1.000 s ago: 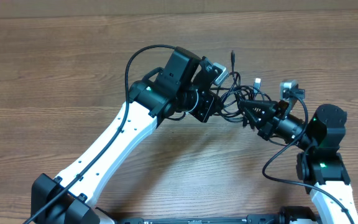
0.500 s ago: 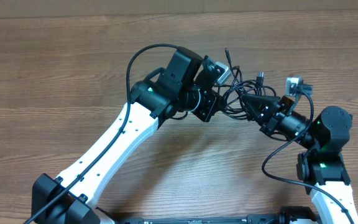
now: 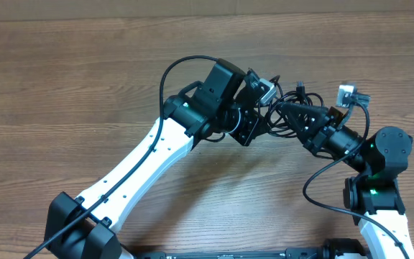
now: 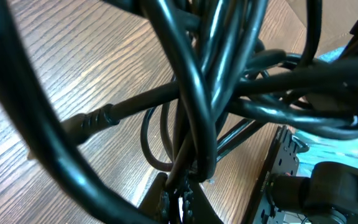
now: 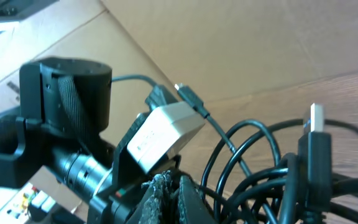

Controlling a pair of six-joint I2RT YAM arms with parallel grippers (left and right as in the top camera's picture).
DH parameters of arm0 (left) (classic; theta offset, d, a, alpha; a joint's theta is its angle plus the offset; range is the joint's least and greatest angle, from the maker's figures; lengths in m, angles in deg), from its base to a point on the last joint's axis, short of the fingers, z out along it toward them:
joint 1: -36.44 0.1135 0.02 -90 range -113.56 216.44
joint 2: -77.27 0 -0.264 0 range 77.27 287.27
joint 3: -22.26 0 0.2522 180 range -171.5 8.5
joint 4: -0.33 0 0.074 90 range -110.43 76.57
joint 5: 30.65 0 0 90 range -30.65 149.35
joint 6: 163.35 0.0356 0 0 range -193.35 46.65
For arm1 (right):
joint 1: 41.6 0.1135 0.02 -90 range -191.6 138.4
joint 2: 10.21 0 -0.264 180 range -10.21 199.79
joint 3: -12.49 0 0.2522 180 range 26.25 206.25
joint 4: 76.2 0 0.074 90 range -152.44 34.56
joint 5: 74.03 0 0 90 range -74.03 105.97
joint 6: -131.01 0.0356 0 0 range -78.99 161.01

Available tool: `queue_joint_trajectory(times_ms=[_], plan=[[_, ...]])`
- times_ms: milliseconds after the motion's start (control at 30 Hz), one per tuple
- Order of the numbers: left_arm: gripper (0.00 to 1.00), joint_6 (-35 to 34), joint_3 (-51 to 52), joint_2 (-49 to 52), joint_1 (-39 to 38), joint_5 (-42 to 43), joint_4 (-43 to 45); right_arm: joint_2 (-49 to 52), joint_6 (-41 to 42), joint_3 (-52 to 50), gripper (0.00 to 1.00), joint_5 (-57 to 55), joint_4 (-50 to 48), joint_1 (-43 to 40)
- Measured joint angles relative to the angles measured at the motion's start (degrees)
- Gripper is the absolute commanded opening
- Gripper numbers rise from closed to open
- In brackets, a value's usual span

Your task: Untangle cables

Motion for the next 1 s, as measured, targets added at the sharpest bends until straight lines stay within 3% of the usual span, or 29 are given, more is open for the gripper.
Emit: queue_joint_trajectory(times_ms=[333,533,567,633,733,900,1000], plan=[[0.04,0.0,0.0,1.0,-1.4,0.4,-0.7,-0.7,11.8,0.0,0.04,-7.0,-5.2,0.1],[0.04,0.0,0.1,1.0,-1.4,0.4,-0.7,-0.8,12.5,0.1,0.05,-8.7,-1.3,0.1],[0.04,0.0,0.1,1.0,-1.4,0.4,-0.7,-0.8,12.1,0.1,0.08,-8.9,0.6,0.1],[0.04,0.0,0.1,1.0,-1.4,0.1,-0.7,-0.8,10.9,0.1,0.25,-9.0,4.3,0.1],[0.04,0.0,0.1,1.0,-1.3,-0.9,-1.0,-0.8,8.6,0.1,0.38,-8.3,7.0,0.1],[0.04,0.0,0.1,1.0,0.6,-2.2,-2.8,-0.8,3.5,0.1,0.52,-5.6,10.2,0.1],[0.04,0.0,0.1,1.0,2.6,-2.6,-3.6,-0.8,-1.0,0.1,0.55,-5.4,14.8,0.1]])
